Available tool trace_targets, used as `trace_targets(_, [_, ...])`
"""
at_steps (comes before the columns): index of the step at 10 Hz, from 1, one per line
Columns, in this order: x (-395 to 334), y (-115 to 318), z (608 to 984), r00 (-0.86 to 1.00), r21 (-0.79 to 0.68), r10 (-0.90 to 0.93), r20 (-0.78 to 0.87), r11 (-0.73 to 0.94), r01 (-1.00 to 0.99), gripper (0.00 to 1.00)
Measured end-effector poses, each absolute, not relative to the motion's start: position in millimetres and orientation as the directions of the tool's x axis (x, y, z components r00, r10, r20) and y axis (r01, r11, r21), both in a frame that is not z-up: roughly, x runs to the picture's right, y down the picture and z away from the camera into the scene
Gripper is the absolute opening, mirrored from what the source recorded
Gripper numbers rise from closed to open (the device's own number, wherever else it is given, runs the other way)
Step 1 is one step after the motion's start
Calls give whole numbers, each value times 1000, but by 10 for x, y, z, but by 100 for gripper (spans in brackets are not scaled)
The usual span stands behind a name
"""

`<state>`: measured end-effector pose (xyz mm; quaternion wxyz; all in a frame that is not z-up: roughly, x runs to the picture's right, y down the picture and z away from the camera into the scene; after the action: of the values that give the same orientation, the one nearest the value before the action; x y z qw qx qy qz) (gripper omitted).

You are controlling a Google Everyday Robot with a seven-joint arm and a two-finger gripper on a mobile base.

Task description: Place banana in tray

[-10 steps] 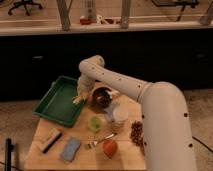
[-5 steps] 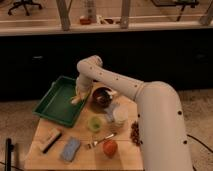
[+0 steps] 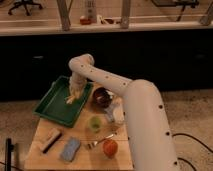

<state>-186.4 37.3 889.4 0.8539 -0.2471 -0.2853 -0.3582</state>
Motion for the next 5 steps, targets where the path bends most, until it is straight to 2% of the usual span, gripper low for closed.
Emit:
trace_targets(4, [-2131, 399, 8950, 511, -189, -492, 705, 565, 803, 0])
trace_targets(5, [-2173, 434, 8935, 487, -176, -496, 719, 548, 818, 4])
